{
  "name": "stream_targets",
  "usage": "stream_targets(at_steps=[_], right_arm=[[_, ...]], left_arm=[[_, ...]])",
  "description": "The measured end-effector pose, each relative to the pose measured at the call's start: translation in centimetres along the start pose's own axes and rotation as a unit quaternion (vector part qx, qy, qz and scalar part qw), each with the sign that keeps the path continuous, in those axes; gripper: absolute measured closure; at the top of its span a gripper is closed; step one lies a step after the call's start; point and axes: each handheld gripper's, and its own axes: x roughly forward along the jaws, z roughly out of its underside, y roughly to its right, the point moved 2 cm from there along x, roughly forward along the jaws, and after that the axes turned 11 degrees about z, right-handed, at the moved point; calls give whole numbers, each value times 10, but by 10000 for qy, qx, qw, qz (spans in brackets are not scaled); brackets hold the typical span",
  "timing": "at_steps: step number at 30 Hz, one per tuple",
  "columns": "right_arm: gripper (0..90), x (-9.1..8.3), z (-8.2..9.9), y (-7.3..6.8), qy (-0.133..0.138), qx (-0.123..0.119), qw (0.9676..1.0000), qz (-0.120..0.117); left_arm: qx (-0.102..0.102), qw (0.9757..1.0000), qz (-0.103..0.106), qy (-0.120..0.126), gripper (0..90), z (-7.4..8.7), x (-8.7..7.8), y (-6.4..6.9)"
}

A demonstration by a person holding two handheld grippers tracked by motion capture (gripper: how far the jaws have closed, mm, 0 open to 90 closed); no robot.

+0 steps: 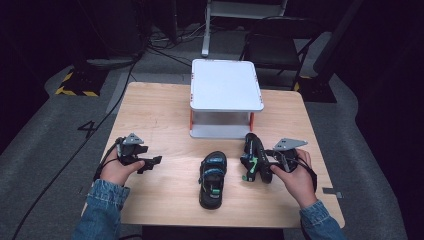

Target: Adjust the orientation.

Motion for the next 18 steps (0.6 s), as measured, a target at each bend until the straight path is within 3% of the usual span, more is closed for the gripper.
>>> stream_targets(at_steps=[3, 7, 14, 18], right_arm=[[492, -1, 1, 2, 6, 39, 10000, -26], [495, -3, 6, 14, -90, 304, 9994, -150], [541, -6, 13, 24, -173, 707, 9972, -171], [560, -8, 14, 27, -188, 752, 9969, -145]], left_arm=[[-4, 10000, 7, 20, 271, -1, 0, 0], [0, 10000, -35, 45, 271, -1, -2, -1], [-1, 10000, -13, 22, 271, -1, -1, -1], [9, 10000, -57, 53, 271, -1, -2, -2]])
